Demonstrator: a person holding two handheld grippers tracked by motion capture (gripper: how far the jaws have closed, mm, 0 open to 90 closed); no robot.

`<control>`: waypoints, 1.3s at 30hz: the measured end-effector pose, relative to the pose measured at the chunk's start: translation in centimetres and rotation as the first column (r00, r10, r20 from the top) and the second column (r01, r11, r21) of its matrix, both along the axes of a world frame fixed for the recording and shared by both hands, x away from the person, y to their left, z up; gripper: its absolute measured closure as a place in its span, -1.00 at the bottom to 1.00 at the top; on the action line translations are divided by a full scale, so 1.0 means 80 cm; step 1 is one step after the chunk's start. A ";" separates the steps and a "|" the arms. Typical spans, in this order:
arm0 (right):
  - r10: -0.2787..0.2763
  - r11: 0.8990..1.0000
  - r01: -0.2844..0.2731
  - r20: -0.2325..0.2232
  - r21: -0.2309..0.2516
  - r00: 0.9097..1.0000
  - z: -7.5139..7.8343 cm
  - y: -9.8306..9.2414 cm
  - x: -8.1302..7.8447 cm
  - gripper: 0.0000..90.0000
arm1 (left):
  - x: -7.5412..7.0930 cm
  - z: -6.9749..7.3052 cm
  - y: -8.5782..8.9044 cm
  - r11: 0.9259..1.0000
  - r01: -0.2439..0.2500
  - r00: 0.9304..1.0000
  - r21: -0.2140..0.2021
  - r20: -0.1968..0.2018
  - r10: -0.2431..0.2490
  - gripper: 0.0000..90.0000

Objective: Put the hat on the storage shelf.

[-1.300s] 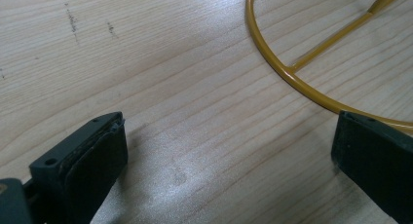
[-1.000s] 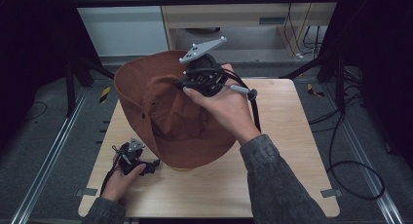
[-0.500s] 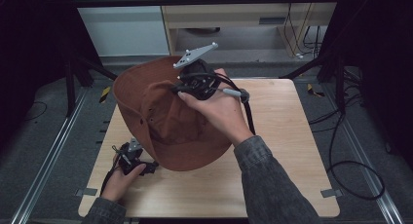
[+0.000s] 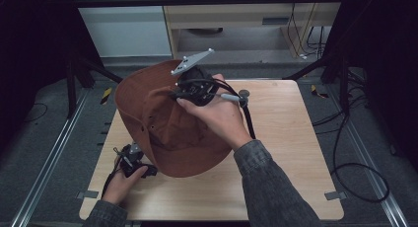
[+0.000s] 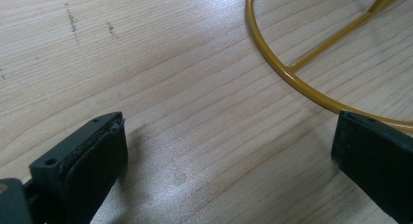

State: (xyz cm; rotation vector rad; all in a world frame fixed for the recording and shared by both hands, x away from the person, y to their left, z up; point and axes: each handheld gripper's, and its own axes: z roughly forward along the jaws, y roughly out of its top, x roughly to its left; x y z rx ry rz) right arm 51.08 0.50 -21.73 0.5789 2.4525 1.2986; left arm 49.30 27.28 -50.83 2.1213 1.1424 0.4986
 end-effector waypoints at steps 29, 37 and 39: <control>0.003 1.000 -0.003 -0.032 0.015 0.999 -0.012 0.013 0.011 0.87 | 0.000 0.000 0.000 1.000 -0.001 1.000 -0.001 0.000 0.001 -1.00; -0.016 0.999 0.017 -0.033 0.035 0.999 -0.012 0.005 0.012 0.65 | 0.000 0.000 0.000 1.000 -0.001 1.000 -0.001 0.000 0.001 -1.00; -0.021 0.999 0.022 -0.037 0.038 0.999 -0.011 0.004 0.012 0.62 | 0.000 0.000 0.000 1.000 -0.001 1.000 0.000 0.000 0.001 -1.00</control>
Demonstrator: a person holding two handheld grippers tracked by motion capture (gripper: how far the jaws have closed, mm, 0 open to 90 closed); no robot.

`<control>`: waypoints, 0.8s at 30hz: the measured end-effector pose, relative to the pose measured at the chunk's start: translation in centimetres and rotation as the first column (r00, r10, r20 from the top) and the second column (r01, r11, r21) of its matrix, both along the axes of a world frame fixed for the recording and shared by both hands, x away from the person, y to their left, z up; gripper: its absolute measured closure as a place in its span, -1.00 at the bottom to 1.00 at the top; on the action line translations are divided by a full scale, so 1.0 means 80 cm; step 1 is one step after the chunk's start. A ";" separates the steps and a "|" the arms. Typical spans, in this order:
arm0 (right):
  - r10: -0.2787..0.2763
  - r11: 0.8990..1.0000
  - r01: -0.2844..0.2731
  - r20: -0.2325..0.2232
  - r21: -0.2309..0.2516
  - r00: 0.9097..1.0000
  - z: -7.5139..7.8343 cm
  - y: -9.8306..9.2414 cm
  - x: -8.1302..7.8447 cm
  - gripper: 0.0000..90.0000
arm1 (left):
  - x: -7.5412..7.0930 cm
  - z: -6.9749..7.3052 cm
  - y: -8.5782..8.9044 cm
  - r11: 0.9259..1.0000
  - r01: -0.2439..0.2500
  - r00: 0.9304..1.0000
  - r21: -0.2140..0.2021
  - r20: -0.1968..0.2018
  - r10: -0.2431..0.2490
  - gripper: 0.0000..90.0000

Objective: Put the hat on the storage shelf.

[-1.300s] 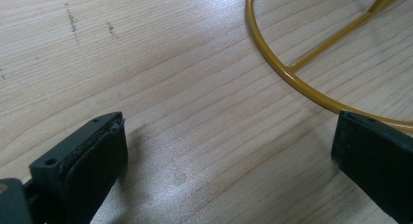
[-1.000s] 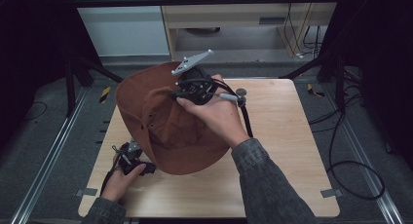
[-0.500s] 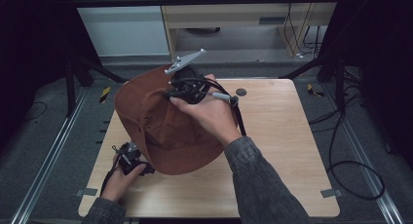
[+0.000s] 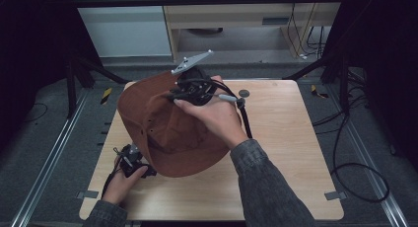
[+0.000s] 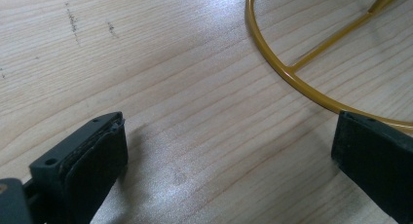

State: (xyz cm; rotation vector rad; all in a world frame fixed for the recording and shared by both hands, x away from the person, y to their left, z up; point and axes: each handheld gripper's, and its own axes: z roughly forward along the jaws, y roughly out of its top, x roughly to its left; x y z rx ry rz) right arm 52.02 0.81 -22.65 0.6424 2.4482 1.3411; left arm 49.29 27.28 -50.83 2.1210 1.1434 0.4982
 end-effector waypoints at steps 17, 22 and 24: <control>-0.010 0.999 0.010 0.005 0.039 1.000 0.006 -0.034 -0.016 0.25 | 0.000 0.000 0.000 1.000 0.001 1.000 0.000 0.000 -0.001 -1.00; -0.017 0.999 0.017 -0.006 0.043 1.000 0.004 -0.053 -0.021 0.24 | 0.000 0.000 0.000 1.000 0.002 1.000 0.000 0.000 -0.002 -1.00; -0.018 0.999 0.018 -0.007 0.037 1.000 0.003 -0.057 -0.020 0.24 | 0.000 0.000 0.000 1.000 0.002 1.000 -0.001 0.000 -0.002 -1.00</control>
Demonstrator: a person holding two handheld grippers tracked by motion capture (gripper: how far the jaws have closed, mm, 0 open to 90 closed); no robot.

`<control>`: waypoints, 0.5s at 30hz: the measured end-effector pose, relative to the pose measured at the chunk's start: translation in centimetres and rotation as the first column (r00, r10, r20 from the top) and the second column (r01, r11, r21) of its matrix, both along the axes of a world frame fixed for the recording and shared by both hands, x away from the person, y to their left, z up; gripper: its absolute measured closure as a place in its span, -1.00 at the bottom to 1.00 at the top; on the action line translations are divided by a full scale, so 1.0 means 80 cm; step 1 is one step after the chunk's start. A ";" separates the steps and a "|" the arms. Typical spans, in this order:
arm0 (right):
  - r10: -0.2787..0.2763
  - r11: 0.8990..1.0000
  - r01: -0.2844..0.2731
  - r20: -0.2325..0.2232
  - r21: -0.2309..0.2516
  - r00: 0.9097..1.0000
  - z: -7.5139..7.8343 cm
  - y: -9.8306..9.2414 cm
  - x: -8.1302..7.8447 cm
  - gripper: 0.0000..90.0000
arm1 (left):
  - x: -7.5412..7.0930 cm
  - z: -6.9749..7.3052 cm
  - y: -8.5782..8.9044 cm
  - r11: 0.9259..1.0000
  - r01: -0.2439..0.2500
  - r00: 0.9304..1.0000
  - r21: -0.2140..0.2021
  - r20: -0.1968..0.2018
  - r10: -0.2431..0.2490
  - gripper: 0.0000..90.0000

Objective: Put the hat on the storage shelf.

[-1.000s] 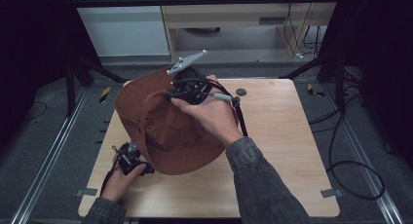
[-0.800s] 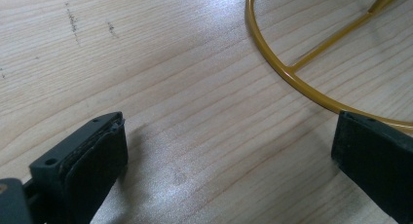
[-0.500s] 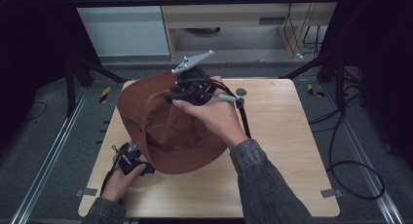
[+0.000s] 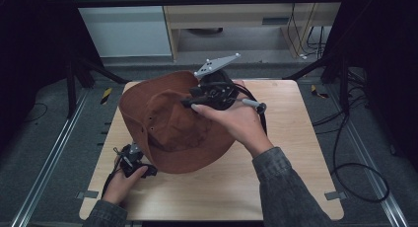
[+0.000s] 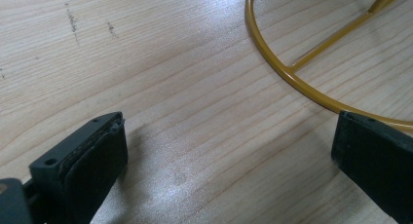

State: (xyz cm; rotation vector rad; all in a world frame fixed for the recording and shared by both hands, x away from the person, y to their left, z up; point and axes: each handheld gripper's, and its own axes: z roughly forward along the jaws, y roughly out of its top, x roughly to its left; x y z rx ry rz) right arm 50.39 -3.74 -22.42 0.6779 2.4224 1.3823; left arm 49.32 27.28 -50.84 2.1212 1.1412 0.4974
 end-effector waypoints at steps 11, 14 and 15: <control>-0.051 0.999 0.051 -0.002 0.019 0.999 -0.008 -0.039 -0.001 0.24 | 0.001 0.000 0.000 1.000 -0.001 1.000 0.001 0.000 0.001 -1.00; -0.070 0.997 0.071 -0.006 0.017 0.997 -0.010 -0.049 -0.002 0.23 | 0.001 0.000 0.000 1.000 -0.001 1.000 0.000 0.000 0.001 -1.00; -0.079 0.997 0.079 -0.004 0.014 0.997 -0.012 -0.052 -0.002 0.21 | 0.001 0.000 0.000 1.000 -0.001 1.000 -0.001 0.002 0.001 -1.00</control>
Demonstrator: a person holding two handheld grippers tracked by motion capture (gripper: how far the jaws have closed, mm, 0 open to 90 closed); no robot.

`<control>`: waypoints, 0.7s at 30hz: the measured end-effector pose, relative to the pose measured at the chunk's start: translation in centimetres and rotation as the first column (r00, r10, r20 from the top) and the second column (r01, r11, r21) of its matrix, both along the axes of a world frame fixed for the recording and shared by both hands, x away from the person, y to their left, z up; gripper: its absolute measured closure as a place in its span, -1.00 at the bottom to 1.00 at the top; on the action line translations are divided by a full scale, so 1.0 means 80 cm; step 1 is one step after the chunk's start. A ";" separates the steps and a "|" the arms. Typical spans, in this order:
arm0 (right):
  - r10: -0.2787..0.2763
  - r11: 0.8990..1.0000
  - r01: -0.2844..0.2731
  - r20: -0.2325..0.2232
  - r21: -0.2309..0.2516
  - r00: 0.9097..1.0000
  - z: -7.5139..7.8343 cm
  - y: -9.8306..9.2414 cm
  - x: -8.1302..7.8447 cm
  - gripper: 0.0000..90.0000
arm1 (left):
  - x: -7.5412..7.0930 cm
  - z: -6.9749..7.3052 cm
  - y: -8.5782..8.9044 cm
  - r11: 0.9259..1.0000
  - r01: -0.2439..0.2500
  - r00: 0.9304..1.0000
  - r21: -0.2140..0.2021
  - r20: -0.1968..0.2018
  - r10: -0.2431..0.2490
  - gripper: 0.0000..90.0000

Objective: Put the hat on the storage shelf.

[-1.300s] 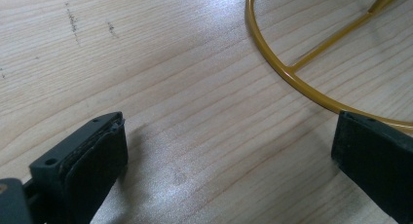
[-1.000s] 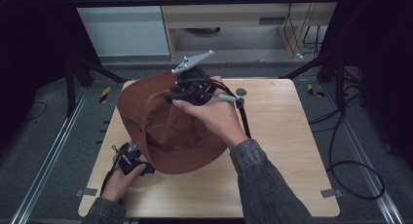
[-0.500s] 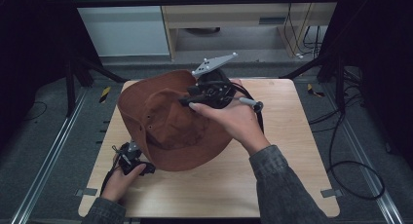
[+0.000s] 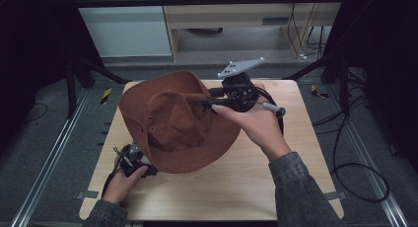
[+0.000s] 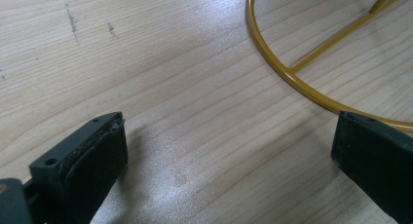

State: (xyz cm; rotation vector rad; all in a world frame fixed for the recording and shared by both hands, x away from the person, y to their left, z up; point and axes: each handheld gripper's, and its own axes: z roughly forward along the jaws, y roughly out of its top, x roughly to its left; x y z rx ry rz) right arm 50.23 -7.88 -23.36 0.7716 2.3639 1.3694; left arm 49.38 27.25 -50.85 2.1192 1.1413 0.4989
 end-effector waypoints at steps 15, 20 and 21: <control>-0.118 0.993 0.118 0.022 0.010 0.993 -0.012 -0.054 -0.010 -0.31 | 0.001 0.000 -0.001 1.000 -0.001 1.000 -0.001 0.000 0.001 -1.00; -0.173 0.985 0.173 0.026 0.010 0.985 -0.021 -0.065 -0.014 -0.67 | 0.001 0.000 -0.001 1.000 0.000 1.000 -0.001 0.000 0.000 -1.00; -0.173 0.985 0.173 0.026 0.010 0.985 -0.021 -0.065 -0.014 -0.67 | 0.001 0.000 -0.001 1.000 0.000 1.000 -0.001 0.000 0.000 -1.00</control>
